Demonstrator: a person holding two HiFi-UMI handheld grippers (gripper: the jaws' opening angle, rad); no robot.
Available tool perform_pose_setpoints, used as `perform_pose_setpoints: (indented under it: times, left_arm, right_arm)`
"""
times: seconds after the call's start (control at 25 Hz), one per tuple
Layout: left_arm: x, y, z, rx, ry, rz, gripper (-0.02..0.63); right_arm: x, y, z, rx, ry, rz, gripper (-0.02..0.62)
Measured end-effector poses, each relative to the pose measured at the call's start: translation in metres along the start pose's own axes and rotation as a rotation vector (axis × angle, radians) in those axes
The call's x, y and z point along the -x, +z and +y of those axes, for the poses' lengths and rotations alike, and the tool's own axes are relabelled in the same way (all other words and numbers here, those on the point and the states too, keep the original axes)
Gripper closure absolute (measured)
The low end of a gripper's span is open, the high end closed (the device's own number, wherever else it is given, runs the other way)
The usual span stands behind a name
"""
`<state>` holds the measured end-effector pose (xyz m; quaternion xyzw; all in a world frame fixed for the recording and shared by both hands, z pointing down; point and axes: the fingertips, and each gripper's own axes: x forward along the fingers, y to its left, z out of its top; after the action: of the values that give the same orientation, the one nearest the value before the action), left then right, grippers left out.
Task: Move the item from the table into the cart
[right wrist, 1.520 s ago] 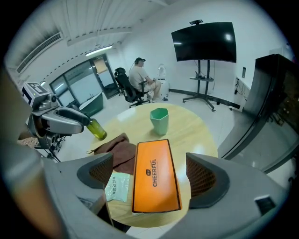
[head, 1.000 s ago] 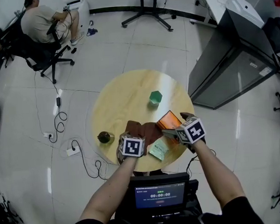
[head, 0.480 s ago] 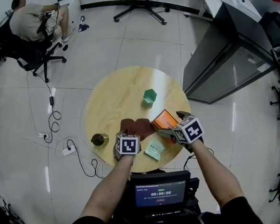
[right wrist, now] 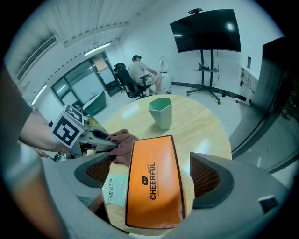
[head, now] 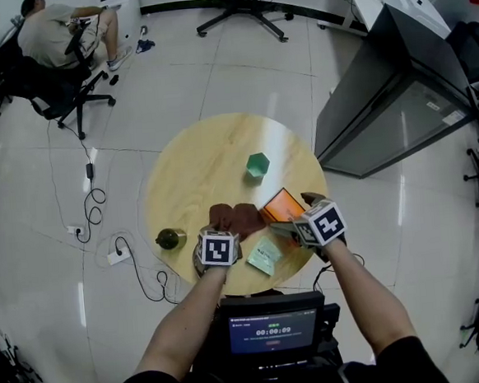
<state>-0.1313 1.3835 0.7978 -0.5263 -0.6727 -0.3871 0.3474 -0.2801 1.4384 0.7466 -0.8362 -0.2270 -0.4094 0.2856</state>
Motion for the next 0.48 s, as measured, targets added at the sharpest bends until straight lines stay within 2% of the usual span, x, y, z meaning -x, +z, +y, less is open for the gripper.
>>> perform_pose_setpoints:
  times: [0.2, 0.48]
  left_arm:
    - [0.027, 0.008, -0.011, 0.026, -0.039, -0.066, 0.514]
    - [0.111, 0.022, -0.018, 0.024, -0.042, -0.211, 0.514]
  right_arm:
    - [0.004, 0.000, 0.004, -0.011, 0.015, -0.011, 0.069]
    - [0.036, 0.005, 0.037, -0.005, 0.006, -0.056, 0.069]
